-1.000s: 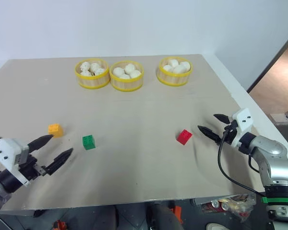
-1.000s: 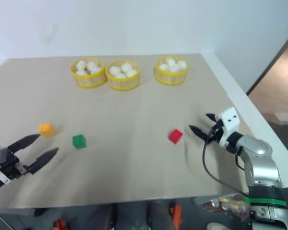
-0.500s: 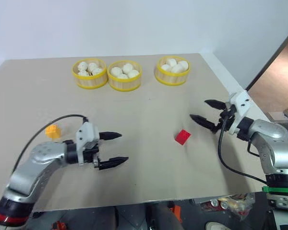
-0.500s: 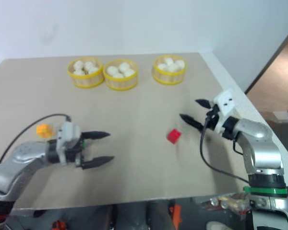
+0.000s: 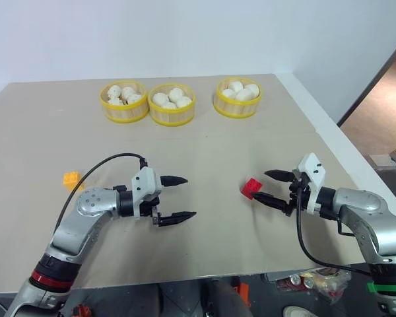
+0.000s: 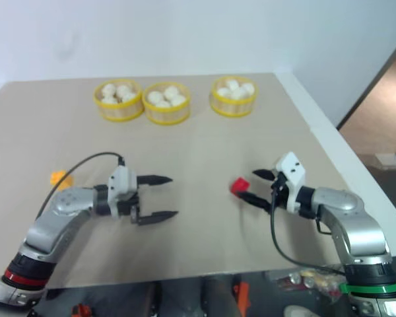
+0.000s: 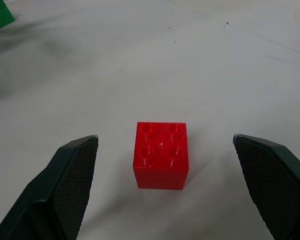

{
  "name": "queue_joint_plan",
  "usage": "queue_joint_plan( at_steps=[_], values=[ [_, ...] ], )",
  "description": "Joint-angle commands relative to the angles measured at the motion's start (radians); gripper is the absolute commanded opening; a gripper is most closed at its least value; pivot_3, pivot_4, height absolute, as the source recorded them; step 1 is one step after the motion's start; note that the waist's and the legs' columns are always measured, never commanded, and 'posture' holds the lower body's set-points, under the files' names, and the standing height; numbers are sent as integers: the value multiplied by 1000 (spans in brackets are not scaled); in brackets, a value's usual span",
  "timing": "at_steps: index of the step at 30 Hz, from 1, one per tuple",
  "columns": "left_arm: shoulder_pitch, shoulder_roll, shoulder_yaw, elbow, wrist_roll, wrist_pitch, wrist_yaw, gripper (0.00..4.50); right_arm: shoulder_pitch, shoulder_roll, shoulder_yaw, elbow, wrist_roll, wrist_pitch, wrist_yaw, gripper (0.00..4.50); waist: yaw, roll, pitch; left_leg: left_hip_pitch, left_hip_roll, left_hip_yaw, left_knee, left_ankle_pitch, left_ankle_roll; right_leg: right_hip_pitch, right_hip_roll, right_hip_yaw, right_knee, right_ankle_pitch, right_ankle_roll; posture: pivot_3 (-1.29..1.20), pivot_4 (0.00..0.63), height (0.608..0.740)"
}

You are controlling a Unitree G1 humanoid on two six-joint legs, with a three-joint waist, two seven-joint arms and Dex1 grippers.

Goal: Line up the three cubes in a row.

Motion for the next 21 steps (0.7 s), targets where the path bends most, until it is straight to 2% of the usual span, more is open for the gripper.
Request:
queue_joint_plan(
  at_steps=[1,5,11,14,21],
  values=[
    [11,-28,23,-8,-15,-38,12,4470,-14,19,9,5,-14,-34,-12,4500,0,0,0,0,0,0,0,0,0,0,0,0,0,0,0,0,150,740],
    [31,-61,37,-11,-25,-41,36,4470,-29,36,33,34,-29,-50,-10,4500,0,0,0,0,0,0,0,0,0,0,0,0,0,0,0,0,150,740],
    [51,-61,31,-33,-5,-43,55,4470,-41,61,67,99,-52,-88,-1,4500,0,0,0,0,0,0,0,0,0,0,0,0,0,0,0,0,150,740],
    [60,-55,30,-43,-1,-44,55,4500,-39,67,65,108,-51,-89,-4,3684,1,0,0,0,0,0,0,0,0,0,0,0,0,0,0,0,150,740],
    [100,-53,44,40,10,-125,21,4500,-28,65,69,106,-53,-99,7,1327,0,0,0,0,0,0,0,0,0,0,0,0,0,0,0,0,150,740]
  ],
)
